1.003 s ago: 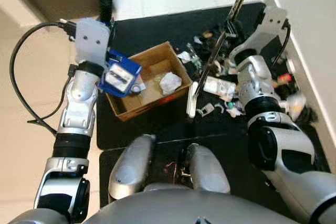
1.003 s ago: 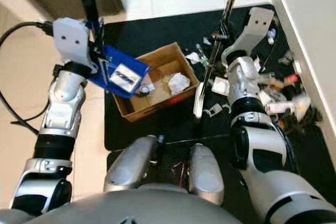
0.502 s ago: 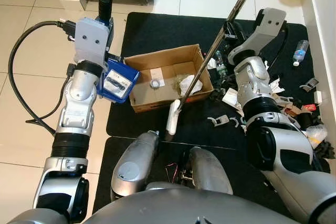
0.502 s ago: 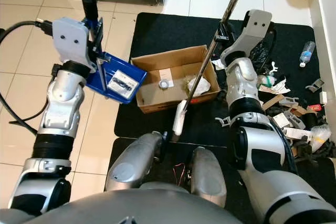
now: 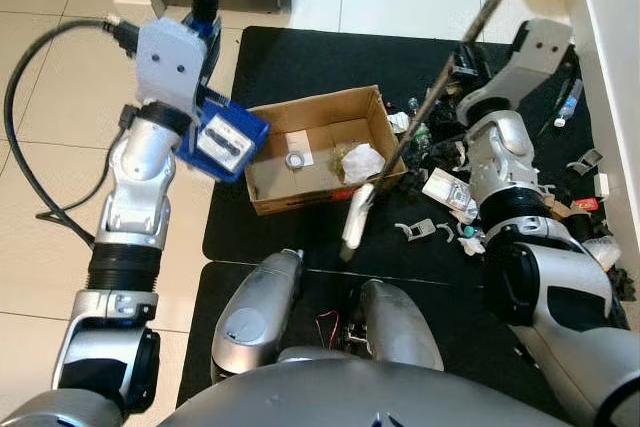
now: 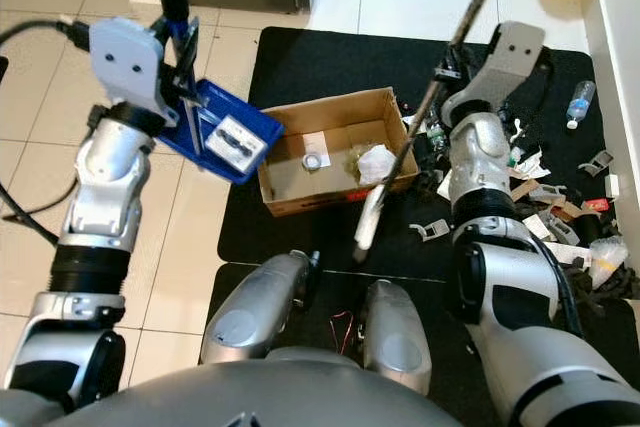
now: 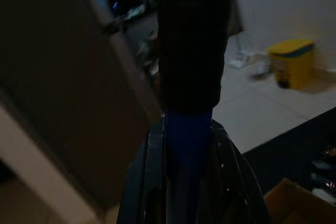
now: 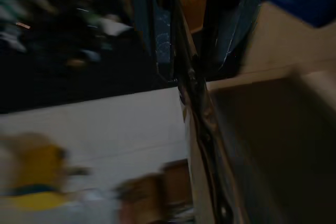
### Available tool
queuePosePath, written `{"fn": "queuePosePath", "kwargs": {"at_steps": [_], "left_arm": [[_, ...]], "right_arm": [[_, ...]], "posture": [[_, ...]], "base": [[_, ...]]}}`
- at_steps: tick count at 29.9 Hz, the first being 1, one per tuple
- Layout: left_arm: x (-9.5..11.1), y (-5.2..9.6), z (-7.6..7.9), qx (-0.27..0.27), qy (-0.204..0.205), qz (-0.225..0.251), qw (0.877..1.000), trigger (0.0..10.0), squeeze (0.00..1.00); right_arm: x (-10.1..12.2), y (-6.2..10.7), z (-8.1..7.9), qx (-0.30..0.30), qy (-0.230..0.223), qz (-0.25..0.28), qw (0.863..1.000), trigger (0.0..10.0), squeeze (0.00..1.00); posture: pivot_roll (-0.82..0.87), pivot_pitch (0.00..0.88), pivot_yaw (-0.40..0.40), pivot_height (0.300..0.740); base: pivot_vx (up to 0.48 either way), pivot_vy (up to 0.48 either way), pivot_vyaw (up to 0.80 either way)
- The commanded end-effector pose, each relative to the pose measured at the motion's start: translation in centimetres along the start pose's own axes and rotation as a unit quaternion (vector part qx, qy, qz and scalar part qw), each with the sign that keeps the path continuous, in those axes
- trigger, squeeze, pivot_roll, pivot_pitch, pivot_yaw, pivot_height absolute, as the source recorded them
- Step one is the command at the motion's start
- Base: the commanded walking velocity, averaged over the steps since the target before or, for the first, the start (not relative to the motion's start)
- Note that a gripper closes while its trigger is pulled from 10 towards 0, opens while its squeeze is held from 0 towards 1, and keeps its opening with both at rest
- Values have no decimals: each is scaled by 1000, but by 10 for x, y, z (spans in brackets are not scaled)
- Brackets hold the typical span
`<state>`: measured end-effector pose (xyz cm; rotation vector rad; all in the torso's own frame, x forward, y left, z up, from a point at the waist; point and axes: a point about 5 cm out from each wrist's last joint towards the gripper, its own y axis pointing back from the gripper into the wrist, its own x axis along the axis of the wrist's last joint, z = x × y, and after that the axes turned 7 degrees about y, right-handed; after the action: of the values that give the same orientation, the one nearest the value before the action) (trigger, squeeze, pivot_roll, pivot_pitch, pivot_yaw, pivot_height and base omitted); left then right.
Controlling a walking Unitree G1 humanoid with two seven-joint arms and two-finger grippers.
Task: Sweep floor
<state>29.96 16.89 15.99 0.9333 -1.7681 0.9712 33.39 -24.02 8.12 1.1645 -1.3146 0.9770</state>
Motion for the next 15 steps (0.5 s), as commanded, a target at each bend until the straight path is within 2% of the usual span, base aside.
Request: {"fn": "queuePosePath", "kwargs": {"at_steps": [1, 2, 3, 6, 9, 12, 15], "left_arm": [[7, -4, 2, -33, -16, 23, 999, 10000, 16], [4, -7, 7, -67, -17, 19, 997, 10000, 27], [4, -7, 7, -67, -17, 19, 997, 10000, 27], [0, -14, 25, -149, -27, 15, 988, 10000, 8], [0, -15, 31, -176, -38, 15, 984, 10000, 8], [0, -17, 39, -230, -73, 22, 970, 10000, 4], [-3, -16, 38, -265, -133, 27, 955, 10000, 12]], "right_arm": [[4, 1, 9, -29, 5, 17, 999, 10000, 0], [5, 3, 19, -61, 12, 22, 998, 10000, 0], [5, 3, 19, -61, 12, 22, 998, 10000, 0], [5, 8, 34, -115, 31, 26, 993, 10000, 0], [4, 9, 39, -130, 36, 24, 991, 10000, 0], [3, 11, 46, -152, 46, 18, 987, 10000, 0], [1, 11, 46, -148, 41, 15, 988, 10000, 0]], "posture": [[185, 62, 17, 740], [181, 66, 21, 740], [181, 66, 21, 740], [165, 71, 34, 740], [161, 72, 37, 740], [153, 74, 44, 740], [150, 72, 53, 740]], "base": [[0, 0, 0], [0, 0, 0], [0, 0, 0], [0, 0, 0], [0, 0, 0], [0, 0, 0], [0, 0, 0]]}}
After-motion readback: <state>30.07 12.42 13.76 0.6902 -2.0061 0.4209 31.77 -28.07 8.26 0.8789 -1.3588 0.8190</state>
